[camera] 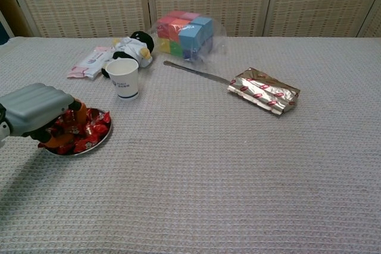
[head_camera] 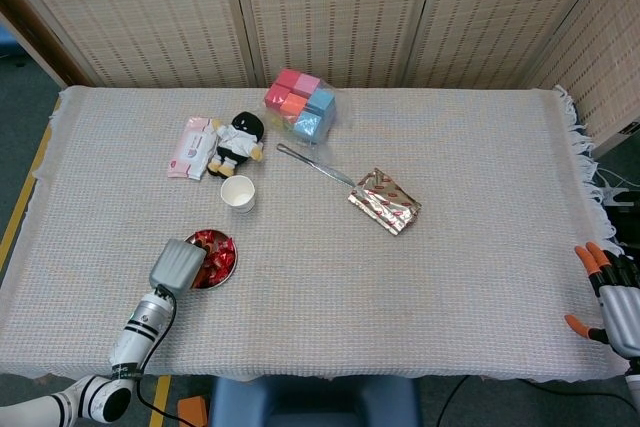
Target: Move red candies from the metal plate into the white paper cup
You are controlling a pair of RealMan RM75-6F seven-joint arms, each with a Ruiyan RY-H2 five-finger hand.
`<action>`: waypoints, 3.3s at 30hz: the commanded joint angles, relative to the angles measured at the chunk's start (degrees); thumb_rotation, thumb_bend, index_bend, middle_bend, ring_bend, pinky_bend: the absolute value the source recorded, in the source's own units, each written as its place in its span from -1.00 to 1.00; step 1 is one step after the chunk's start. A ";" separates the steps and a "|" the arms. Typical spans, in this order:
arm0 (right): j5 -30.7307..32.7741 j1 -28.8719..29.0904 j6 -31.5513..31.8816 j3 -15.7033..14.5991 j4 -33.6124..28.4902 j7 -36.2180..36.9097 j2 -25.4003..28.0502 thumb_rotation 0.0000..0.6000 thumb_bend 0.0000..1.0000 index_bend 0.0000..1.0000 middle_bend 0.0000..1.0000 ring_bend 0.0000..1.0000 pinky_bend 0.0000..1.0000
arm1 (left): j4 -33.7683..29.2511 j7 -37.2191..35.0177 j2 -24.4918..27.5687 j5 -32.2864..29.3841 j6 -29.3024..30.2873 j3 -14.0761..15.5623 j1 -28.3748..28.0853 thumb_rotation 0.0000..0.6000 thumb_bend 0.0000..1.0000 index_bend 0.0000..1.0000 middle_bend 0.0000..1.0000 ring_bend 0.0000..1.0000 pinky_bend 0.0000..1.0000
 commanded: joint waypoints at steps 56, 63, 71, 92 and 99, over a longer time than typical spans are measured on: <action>4.01 0.47 -2.11 1.24 0.88 -0.93 -0.07 1.00 -0.82 -1.00 -1.00 -1.00 -1.00 | 18.47 -7.64 -8.26 -5.87 -7.20 -12.28 -21.09 1.00 -0.01 0.25 0.24 0.35 1.00; 4.51 0.56 -2.44 1.39 0.91 -1.14 -0.13 1.00 -0.82 -1.00 -1.00 -1.00 -1.00 | 23.30 -9.79 -9.98 -6.01 -9.10 -11.12 -22.27 1.00 -0.02 0.12 0.17 0.29 0.97; 4.75 0.45 -2.27 1.48 0.86 -1.31 -0.10 1.00 -0.82 -1.00 -1.00 -1.00 -1.00 | 25.13 -10.88 -10.46 -5.25 -9.17 -10.10 -22.67 1.00 -0.11 -0.16 -0.05 0.03 0.83; 3.10 0.01 -1.39 0.86 0.13 -0.89 0.40 1.00 -0.82 -1.00 -1.00 -1.00 -1.00 | 0.92 -12.41 2.18 -1.20 1.34 -2.62 -11.89 1.00 -0.21 -0.52 -0.34 -0.15 0.86; 1.63 -0.28 -0.57 0.35 -0.30 -0.79 0.53 1.00 -0.82 -1.00 -1.00 -1.00 -1.00 | -9.90 -11.99 8.96 1.97 6.10 5.74 -3.52 1.00 -0.24 -0.90 -0.67 -0.47 0.89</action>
